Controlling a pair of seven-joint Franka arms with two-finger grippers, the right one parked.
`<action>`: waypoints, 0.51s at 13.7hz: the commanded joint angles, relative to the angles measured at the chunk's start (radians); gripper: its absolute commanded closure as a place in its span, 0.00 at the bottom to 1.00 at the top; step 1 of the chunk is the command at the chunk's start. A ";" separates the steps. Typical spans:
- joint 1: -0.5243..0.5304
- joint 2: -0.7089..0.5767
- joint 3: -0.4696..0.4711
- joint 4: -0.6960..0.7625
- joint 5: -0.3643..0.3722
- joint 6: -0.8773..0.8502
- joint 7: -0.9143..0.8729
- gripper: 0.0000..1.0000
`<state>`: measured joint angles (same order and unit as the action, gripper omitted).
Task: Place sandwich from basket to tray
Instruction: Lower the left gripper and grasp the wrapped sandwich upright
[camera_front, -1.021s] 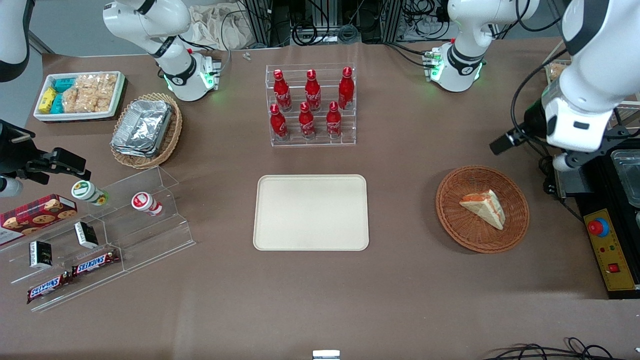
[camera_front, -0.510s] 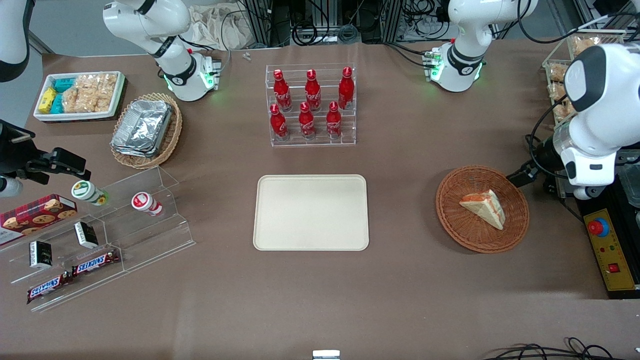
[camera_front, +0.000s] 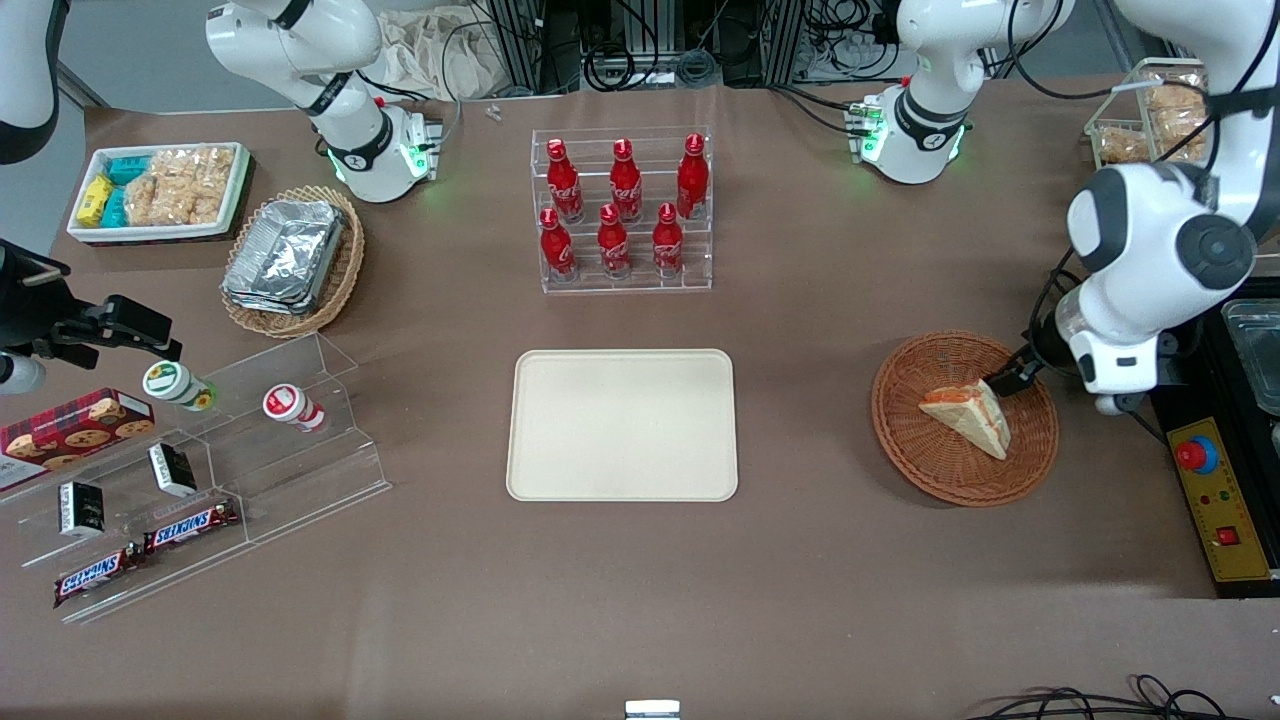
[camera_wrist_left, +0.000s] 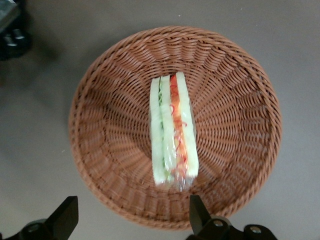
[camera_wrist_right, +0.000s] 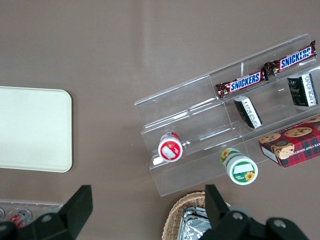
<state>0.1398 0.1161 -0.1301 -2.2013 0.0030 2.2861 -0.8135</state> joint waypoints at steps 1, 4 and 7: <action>0.008 0.065 -0.010 0.000 -0.001 0.090 -0.056 0.00; -0.005 0.118 -0.011 0.000 0.003 0.148 -0.099 0.00; -0.005 0.168 -0.011 0.000 0.009 0.176 -0.098 0.00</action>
<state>0.1359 0.2559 -0.1375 -2.2010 0.0030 2.4241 -0.8827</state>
